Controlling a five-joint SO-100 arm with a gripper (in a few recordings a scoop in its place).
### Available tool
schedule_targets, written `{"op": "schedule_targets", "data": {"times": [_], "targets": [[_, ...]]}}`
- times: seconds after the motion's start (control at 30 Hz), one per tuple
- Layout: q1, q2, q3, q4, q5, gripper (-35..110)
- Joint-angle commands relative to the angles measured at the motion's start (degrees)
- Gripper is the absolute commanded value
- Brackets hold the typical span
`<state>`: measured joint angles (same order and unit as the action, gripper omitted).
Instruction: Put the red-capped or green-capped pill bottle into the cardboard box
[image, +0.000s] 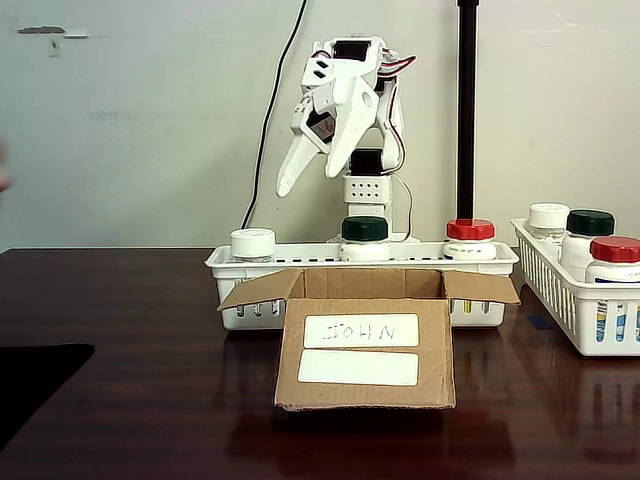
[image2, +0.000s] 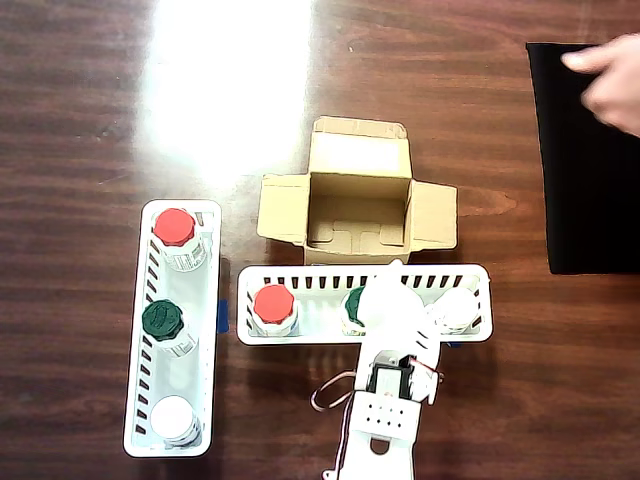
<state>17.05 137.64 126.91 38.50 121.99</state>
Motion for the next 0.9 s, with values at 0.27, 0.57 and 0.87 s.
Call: {"op": "schedule_targets", "data": {"times": [0.27, 0.57, 0.87], "targets": [[-9.9, 10.3, 2.4, 10.3, -9.8, 67], [-13.5, 6.7, 2.3, 7.4, -11.2, 67], [-14.3, 4.9, -0.5, 7.2, -11.0, 67]]}}
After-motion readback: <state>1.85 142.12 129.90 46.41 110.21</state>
